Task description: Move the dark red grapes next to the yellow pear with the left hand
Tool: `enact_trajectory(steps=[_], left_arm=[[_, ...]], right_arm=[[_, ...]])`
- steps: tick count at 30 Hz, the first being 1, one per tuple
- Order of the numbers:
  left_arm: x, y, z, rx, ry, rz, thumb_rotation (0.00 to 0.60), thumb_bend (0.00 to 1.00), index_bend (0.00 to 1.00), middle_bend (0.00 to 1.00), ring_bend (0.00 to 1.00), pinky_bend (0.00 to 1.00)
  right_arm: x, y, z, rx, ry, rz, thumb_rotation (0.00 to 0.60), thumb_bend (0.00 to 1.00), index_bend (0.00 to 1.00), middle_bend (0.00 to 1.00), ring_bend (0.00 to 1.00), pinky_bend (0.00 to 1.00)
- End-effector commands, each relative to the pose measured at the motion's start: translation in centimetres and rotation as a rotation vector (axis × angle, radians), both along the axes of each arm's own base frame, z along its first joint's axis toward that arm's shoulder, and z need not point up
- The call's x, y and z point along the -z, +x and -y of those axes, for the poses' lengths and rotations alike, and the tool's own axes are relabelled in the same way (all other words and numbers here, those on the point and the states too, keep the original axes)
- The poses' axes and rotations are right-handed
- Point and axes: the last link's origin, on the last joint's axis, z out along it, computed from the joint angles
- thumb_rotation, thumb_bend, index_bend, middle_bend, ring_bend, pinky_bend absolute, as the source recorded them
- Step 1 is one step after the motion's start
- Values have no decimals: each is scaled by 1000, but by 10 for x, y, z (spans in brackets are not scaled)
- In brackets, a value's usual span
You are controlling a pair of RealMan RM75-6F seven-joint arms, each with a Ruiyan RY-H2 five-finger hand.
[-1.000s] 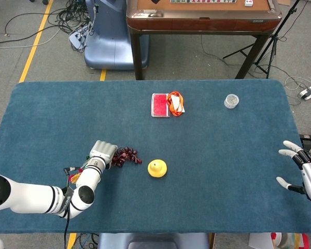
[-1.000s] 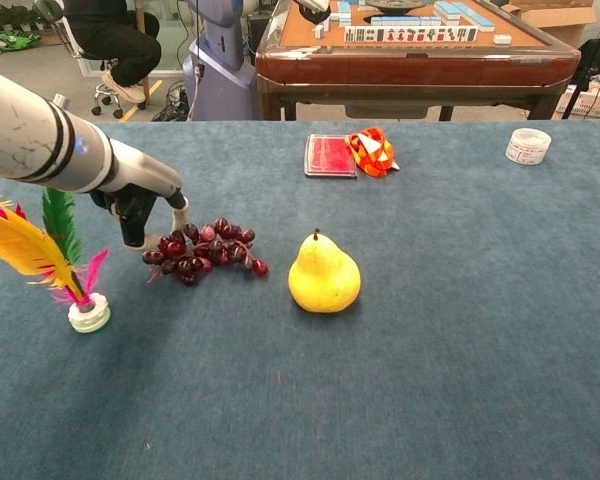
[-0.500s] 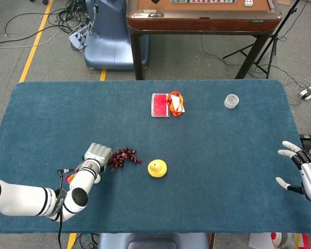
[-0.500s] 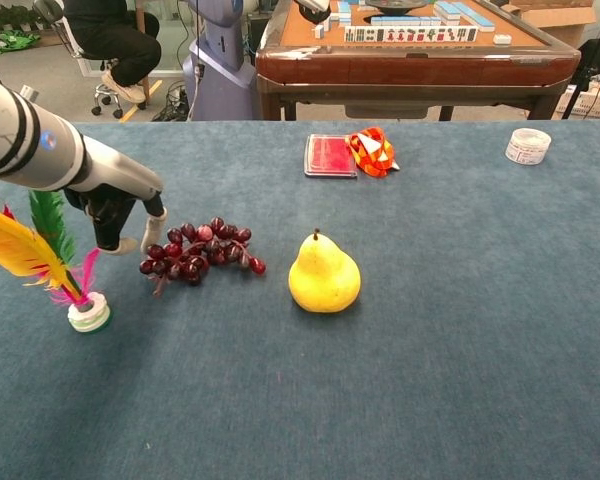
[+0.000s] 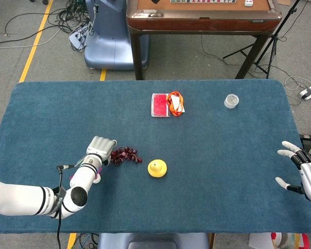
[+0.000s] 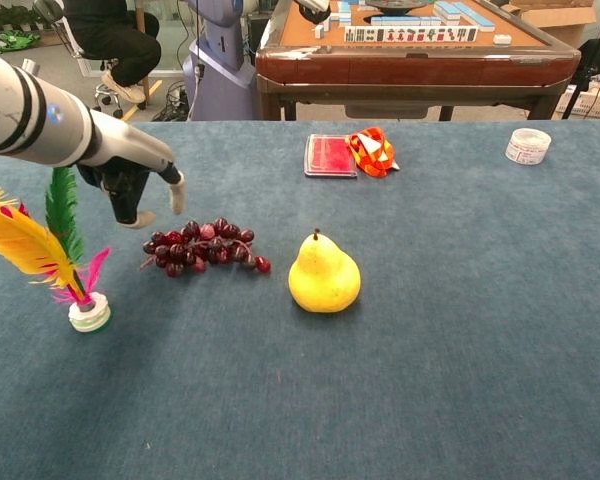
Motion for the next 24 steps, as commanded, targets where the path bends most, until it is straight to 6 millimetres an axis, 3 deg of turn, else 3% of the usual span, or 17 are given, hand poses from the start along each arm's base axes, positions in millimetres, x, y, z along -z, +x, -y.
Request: enact_trajectory(steps=[1, 12, 24], left_arm=[[4, 5, -2, 10, 7, 32, 600, 552, 139, 1000, 1000, 1000], [30, 19, 1, 22, -51, 67, 600, 553, 111, 1000, 1000, 1000], [40, 10, 2, -2, -81, 0, 600, 553, 140, 1000, 1000, 1000]], right_arm=[[0, 0, 0, 0, 0, 0, 600, 113, 285, 172, 167, 312], [-3, 0, 0, 0, -6, 5, 600, 112, 286, 172, 167, 312], [-5, -1, 0, 1, -12, 9, 600, 112, 286, 172, 167, 312]])
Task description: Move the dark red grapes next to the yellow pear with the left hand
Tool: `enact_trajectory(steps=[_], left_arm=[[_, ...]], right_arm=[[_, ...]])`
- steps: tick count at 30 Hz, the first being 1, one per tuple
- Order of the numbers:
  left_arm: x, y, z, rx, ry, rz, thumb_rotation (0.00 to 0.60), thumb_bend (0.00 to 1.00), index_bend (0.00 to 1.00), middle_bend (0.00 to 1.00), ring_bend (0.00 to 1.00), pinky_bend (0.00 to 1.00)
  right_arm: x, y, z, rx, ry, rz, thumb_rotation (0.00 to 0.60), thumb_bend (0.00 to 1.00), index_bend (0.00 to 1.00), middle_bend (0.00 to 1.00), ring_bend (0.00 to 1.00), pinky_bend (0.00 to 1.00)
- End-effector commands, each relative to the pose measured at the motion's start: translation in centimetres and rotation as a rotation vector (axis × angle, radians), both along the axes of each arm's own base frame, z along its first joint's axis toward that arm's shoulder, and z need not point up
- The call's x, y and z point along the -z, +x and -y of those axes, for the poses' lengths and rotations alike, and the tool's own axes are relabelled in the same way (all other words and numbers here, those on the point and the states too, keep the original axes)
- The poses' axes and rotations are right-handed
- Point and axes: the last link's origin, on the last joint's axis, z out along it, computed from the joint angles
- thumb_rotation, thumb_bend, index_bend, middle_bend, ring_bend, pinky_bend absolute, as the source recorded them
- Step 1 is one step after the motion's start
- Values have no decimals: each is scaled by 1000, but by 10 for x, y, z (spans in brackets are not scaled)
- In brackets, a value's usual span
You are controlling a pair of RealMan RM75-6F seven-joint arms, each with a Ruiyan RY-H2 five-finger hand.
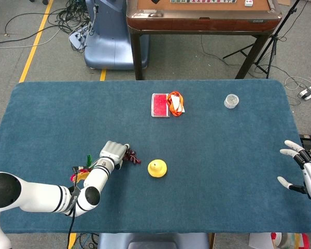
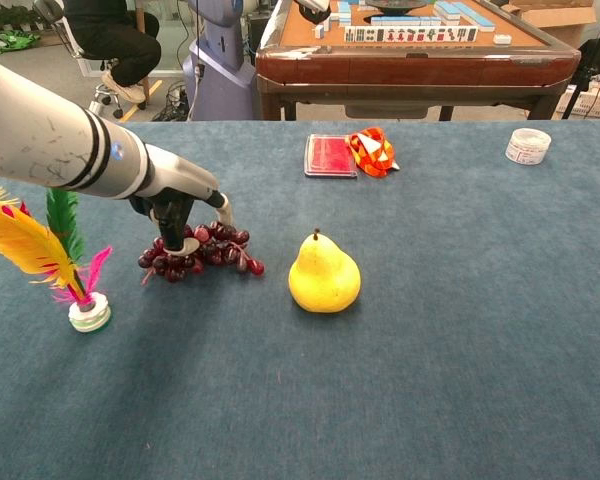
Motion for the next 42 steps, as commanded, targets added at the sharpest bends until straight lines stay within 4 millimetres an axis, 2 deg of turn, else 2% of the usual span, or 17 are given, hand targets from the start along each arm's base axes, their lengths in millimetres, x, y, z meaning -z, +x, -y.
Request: enact_trajectory(steps=[1, 16, 42], left_arm=[[-2, -2, 1, -12, -10, -18, 600, 553, 147, 1000, 1000, 1000], [-22, -12, 12, -74, -61, -47, 600, 552, 192, 1000, 1000, 1000], [-31, -10, 26, -107, -176, -47, 600, 553, 289, 1000, 1000, 1000]], right_arm=[[0, 0, 0, 0, 0, 0, 600, 112, 285, 172, 167, 312], [4, 0, 1, 3, 13, -7, 600, 112, 285, 172, 167, 312], [4, -1, 1, 5, 14, -8, 600, 113, 286, 172, 167, 311]])
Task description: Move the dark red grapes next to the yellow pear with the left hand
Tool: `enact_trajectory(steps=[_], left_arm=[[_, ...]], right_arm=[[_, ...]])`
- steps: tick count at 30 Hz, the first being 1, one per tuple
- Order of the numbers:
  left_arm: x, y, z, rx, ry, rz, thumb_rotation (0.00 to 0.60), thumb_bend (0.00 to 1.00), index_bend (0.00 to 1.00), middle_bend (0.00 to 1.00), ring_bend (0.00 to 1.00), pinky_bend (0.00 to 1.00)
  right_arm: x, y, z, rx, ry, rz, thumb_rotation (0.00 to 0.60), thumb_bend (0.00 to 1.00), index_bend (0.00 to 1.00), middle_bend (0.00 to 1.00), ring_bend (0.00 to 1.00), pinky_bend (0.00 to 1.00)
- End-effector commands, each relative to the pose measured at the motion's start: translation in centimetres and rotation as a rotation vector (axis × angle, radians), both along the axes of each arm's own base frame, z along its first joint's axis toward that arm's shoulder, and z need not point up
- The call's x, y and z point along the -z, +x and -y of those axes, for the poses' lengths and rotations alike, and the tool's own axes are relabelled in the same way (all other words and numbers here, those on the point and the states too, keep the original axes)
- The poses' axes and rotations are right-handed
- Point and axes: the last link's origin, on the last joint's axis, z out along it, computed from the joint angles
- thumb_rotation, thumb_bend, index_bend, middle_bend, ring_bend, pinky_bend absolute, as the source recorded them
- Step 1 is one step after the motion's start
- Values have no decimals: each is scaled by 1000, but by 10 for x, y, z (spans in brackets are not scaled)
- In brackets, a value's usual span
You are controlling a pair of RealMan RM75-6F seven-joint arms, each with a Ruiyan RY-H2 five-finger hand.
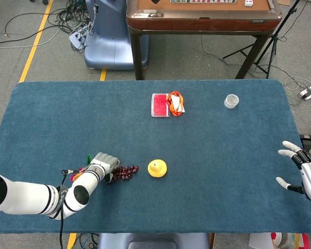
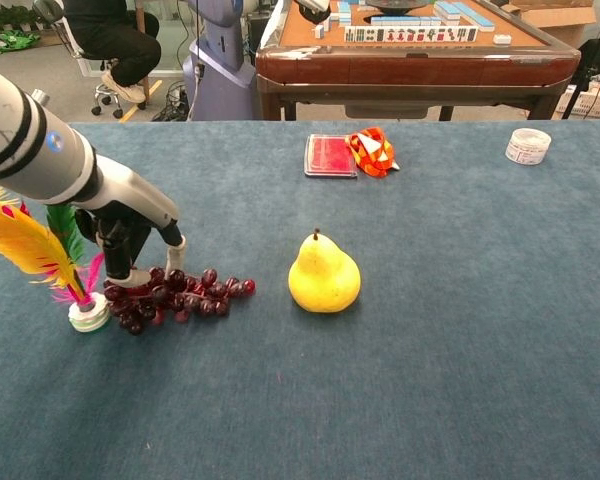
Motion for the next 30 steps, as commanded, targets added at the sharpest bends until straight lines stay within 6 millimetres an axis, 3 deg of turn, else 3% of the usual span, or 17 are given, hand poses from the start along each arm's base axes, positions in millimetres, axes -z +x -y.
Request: enact_trajectory(steps=[1, 14, 24, 30], left_arm=[[-3, 0, 0, -5, -5, 7, 600, 552, 295, 1000, 1000, 1000], [-18, 18, -9, 8, 107, 198, 600, 550, 264, 1000, 1000, 1000], [-49, 18, 1, 107, 202, 264, 600, 551, 224, 1000, 985, 1000], [-82, 13, 10, 176, 283, 299, 600, 551, 223, 992, 971, 1000]], right_arm=[[0, 0, 0, 1, 0, -1, 600, 113, 285, 172, 167, 311], [1, -1, 1, 4, 2, 0, 600, 113, 286, 172, 167, 312], [0, 0, 1, 2, 0, 2, 600, 113, 286, 172, 167, 312], [2, 0, 1, 2, 6, 0, 600, 112, 286, 172, 167, 312]])
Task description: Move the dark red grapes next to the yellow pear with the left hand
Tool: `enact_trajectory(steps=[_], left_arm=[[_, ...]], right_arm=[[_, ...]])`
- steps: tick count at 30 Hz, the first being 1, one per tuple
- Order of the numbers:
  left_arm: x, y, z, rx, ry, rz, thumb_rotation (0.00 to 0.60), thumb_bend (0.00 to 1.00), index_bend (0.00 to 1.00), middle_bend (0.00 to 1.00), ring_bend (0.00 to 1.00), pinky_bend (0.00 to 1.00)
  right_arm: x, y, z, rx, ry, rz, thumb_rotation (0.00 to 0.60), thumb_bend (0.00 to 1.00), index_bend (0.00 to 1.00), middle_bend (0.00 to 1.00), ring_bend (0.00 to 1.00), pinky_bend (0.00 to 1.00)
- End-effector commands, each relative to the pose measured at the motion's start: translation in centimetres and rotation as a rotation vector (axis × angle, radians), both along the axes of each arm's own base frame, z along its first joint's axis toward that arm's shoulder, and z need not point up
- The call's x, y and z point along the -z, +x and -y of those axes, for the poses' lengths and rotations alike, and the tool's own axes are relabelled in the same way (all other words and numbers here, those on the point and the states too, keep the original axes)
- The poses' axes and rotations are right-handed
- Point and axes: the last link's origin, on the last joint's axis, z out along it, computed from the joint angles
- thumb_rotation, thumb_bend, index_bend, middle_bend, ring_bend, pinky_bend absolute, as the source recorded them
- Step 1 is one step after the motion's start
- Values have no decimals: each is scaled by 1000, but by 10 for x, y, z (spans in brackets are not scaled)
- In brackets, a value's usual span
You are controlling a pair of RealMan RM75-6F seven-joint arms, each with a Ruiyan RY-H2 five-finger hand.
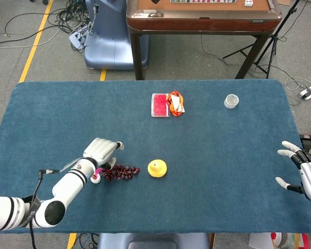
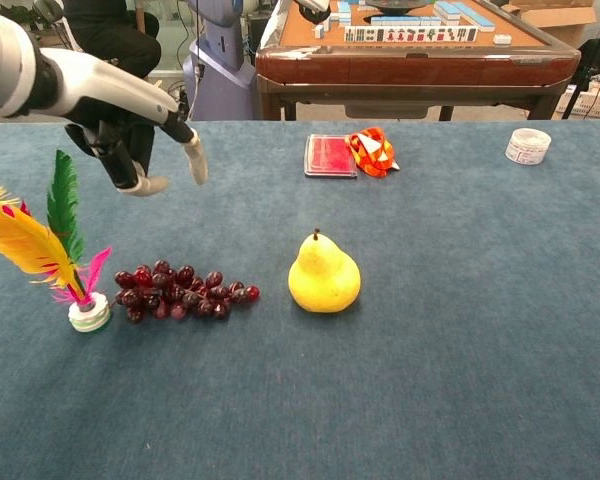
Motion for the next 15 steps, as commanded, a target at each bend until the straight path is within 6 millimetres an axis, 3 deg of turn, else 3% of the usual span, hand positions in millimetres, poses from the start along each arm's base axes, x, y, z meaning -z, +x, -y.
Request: enact_trajectory(steps=[1, 9, 15], left_arm=[[-23, -7, 8, 28, 68, 29, 600, 551, 224, 991, 971, 1000], [-65, -26, 21, 23, 163, 65, 600, 551, 229, 985, 969, 1000], [-87, -51, 29, 4, 202, 16, 600, 551, 233, 982, 964, 1000]], right_arm=[[1, 0, 0, 1, 1, -1, 600, 112, 286, 172, 167, 312], [4, 0, 2, 3, 10, -5, 600, 113, 285, 172, 167, 312], [7, -1, 4, 9, 18, -10, 600, 113, 286, 172, 167, 312]])
